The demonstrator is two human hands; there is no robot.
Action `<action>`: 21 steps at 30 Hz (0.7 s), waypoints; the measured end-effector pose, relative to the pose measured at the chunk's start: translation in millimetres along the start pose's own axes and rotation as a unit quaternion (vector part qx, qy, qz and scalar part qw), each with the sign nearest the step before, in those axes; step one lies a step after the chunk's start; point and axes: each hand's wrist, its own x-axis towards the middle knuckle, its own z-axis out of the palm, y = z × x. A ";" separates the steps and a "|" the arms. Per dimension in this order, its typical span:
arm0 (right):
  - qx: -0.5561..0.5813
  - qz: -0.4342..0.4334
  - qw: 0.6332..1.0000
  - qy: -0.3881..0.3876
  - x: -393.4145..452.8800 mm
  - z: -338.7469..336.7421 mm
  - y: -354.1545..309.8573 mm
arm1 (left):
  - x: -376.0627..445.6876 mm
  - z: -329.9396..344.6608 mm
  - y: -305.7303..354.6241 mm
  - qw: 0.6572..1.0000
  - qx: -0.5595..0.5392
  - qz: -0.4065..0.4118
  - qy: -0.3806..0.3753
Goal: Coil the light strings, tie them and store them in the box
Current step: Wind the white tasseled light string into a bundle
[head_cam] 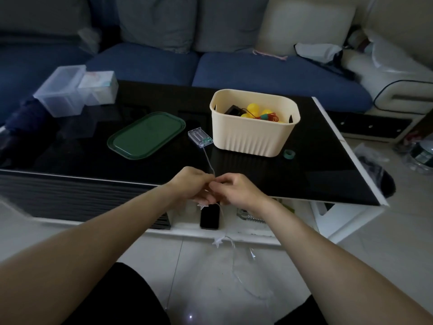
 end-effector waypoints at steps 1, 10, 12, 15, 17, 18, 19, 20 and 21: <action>0.023 -0.004 1.000 -0.016 -1.6 0.7 -1.1 | -1.2 -1.1 0.2 0.999 0.031 0.025 -0.001; -0.029 -0.037 0.998 -0.030 -18.5 -11.1 -9.8 | 2.8 -6.9 15.1 0.924 0.295 0.181 0.163; -0.030 -0.041 0.997 -0.058 -24.8 -17.9 -11.7 | 13.4 -9.4 15.2 0.910 0.351 0.197 0.103; 0.006 -0.074 0.995 -0.062 -31.8 -24.9 -15.5 | 24.8 -4.5 -0.1 0.888 0.394 0.234 0.041; 0.054 -0.092 0.994 -0.029 -35.2 -33.3 -19.5 | 27.8 2.3 -13.8 0.881 0.390 0.262 0.049; 0.092 -0.096 0.991 -0.007 -36.9 -40.0 -20.4 | 27.3 5.7 -16.7 0.882 0.382 0.270 0.050; 0.135 -0.099 0.986 0.013 -38.4 -47.1 -20.6 | 27.1 7.7 -18.5 0.885 0.371 0.277 0.049; 0.181 -0.099 0.978 0.029 -39.4 -53.4 -21.0 | 24.3 9.1 -17.2 0.889 0.355 0.283 0.053; 0.230 -0.097 0.968 0.042 -40.4 -59.3 -21.4 | 22.8 9.7 -15.9 0.895 0.336 0.289 0.058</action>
